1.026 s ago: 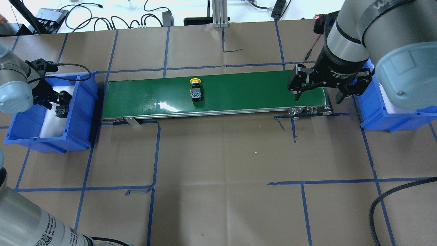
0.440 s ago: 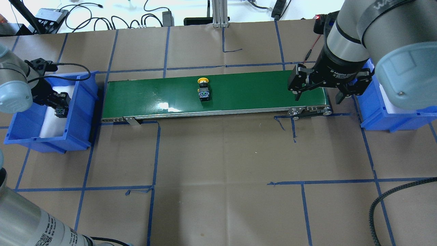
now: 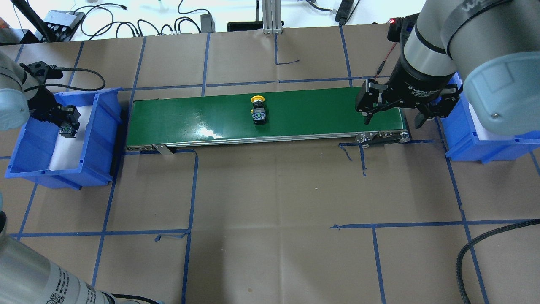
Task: Transport two buttons from left to right
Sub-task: 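Carry the red button over the belt while the right gripper moves toward the yellow button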
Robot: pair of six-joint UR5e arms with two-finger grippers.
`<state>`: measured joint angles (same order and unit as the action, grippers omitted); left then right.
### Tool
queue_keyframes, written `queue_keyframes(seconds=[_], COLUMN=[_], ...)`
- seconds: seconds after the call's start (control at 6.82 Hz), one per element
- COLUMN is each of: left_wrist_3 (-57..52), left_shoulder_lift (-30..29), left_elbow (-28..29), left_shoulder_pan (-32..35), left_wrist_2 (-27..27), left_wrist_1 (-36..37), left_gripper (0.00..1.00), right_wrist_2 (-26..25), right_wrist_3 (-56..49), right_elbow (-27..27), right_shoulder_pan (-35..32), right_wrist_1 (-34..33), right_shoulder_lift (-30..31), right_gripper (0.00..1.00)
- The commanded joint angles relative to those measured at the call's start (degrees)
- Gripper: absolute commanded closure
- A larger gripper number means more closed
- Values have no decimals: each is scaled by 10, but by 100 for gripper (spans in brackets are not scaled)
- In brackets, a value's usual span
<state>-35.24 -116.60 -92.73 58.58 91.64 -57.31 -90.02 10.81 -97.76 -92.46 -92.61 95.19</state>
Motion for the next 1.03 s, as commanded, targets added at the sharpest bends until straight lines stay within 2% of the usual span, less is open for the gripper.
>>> queue_keyframes(seconds=[0.0,0.15,0.29,0.59,0.88], left_wrist_3=[1,3,6,29,79], left_shoulder_lift=[34,64,85,76,75], left_elbow=[76,108,125,127,125], left_shoulder_pan=[2,3,6,21,84], left_wrist_2=[3,5,6,-1,2], left_wrist_1=[-140,-215,-256,-259,-254], left_gripper=[84,84,84,84,84], right_wrist_2=[-2,-2,-3,-6,-3], right_wrist_3=[0,0,-1,-2,3], right_elbow=[-1,-1,-1,0,0], right_shoulder_pan=[0,0,0,-2,-2], right_wrist_1=[1,0,-1,-7,-11], right_shoulder_lift=[0,0,0,0,-3], right_gripper=[0,0,0,0,0])
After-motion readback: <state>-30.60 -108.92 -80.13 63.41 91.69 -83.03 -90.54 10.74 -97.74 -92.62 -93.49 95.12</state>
